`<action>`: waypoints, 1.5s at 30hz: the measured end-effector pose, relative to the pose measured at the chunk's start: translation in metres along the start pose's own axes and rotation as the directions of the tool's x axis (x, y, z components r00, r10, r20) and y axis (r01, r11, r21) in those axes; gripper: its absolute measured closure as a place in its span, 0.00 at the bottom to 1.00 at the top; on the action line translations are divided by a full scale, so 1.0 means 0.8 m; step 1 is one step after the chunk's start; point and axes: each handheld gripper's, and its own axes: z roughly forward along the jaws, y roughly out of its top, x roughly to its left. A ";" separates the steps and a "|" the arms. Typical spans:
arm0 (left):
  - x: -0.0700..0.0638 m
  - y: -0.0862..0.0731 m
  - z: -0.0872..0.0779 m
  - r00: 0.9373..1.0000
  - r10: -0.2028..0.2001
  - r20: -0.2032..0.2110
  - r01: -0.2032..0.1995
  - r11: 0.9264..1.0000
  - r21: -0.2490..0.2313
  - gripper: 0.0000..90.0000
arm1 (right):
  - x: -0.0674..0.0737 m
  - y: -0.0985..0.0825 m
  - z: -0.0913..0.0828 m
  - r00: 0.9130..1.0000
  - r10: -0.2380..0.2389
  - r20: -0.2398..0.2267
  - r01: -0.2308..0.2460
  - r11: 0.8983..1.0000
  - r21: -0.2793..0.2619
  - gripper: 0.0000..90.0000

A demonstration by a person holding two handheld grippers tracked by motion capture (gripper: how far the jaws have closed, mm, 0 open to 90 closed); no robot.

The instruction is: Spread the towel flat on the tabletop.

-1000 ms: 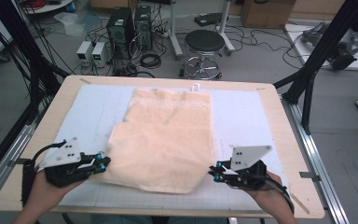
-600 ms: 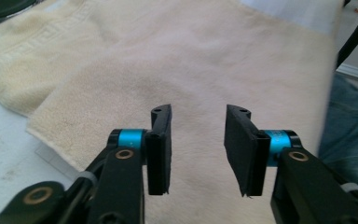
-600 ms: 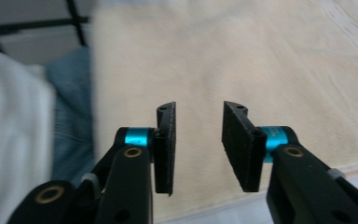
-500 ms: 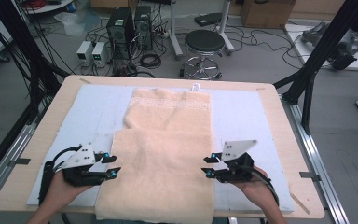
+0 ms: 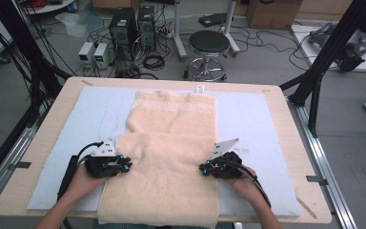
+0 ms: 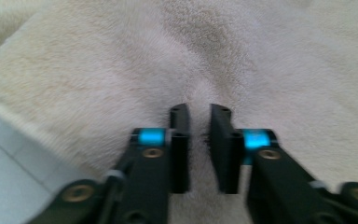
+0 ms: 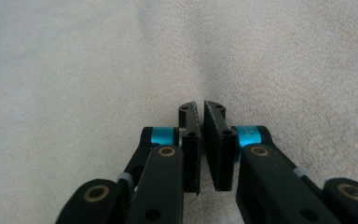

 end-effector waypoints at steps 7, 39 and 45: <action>-0.037 0.006 -0.042 0.999 0.048 -0.008 -0.048 0.997 -0.060 0.95 | 0.027 0.004 -0.032 0.999 -0.041 0.003 0.041 0.998 -0.048 0.97; -0.041 -0.014 -0.011 0.993 0.108 0.050 -0.108 0.994 0.009 0.65 | -0.020 -0.009 -0.030 0.988 0.034 0.153 -0.036 0.999 0.013 0.69; -0.040 -0.016 -0.015 0.996 0.073 0.047 -0.074 0.997 0.006 0.92 | -0.028 -0.010 -0.019 0.993 0.043 0.112 -0.048 0.998 0.041 0.94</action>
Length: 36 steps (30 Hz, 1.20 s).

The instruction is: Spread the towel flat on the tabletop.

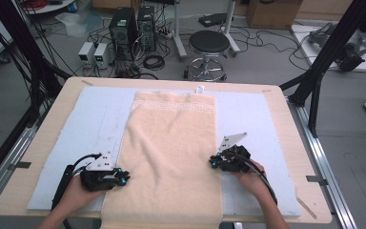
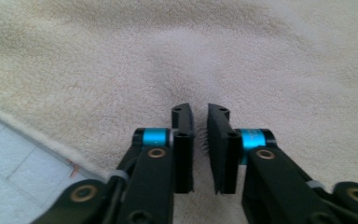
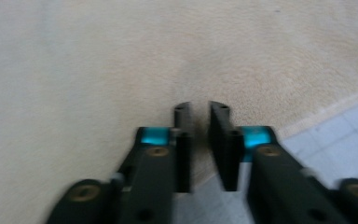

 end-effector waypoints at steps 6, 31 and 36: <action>-0.012 -0.002 -0.011 1.000 -0.014 0.011 0.014 1.000 0.003 0.95 | -0.003 -0.005 -0.012 1.000 0.018 0.023 -0.018 1.000 -0.001 0.96; -0.020 -0.014 -0.022 1.000 -0.015 0.014 0.015 1.000 -0.020 0.71 | 0.077 -0.020 -0.017 0.981 -0.109 -0.158 0.111 0.994 -0.001 0.96; -0.018 -0.013 -0.023 1.000 -0.017 0.019 0.018 0.999 -0.029 0.67 | 0.082 -0.028 -0.028 0.982 -0.099 -0.159 0.098 0.995 -0.015 0.95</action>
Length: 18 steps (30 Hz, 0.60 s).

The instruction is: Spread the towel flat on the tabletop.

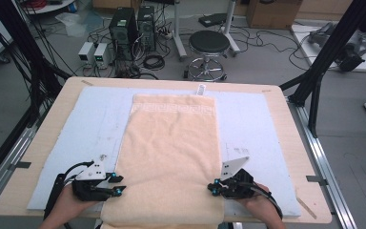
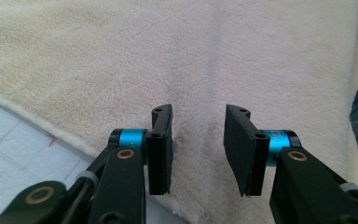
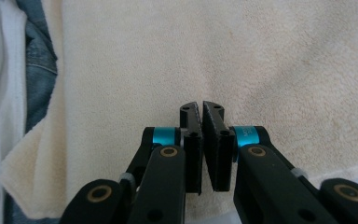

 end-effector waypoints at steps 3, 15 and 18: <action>0.005 0.004 -0.002 1.000 -0.012 -0.008 0.012 1.000 -0.023 0.63 | -0.001 -0.002 -0.004 0.999 0.031 0.010 -0.031 0.999 -0.032 0.78; 0.023 0.025 -0.016 0.997 -0.052 -0.057 0.046 0.993 -0.105 0.37 | -0.026 0.006 -0.025 0.983 0.133 0.125 -0.112 0.981 -0.158 0.43; 0.032 0.029 -0.019 0.995 -0.083 -0.060 0.075 0.990 -0.119 0.33 | -0.033 0.010 -0.029 0.976 0.157 0.149 -0.130 0.975 -0.181 0.34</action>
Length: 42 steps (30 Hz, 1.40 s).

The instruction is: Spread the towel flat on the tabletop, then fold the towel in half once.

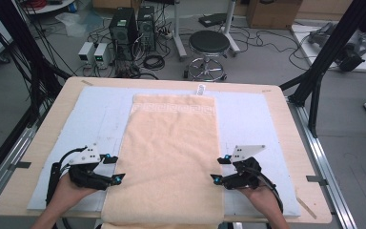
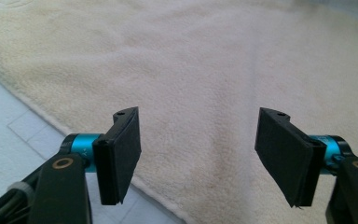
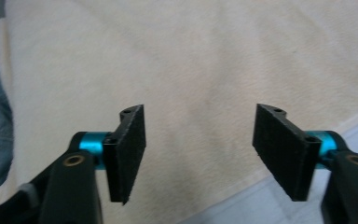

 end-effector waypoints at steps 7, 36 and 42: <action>0.006 0.016 -0.004 1.000 0.007 -0.019 -0.007 1.000 -0.012 0.29 | -0.010 0.009 -0.012 0.999 0.013 0.034 -0.012 0.999 -0.044 0.29; 0.046 0.078 0.006 0.999 0.014 -0.036 -0.014 1.000 0.018 0.28 | -0.057 0.055 -0.012 0.998 -0.011 0.061 0.014 0.999 -0.045 0.25; 0.076 0.103 0.015 0.999 -0.004 -0.042 0.004 1.000 -0.005 0.29 | -0.092 0.090 -0.009 0.996 -0.018 0.092 0.021 0.999 -0.034 0.25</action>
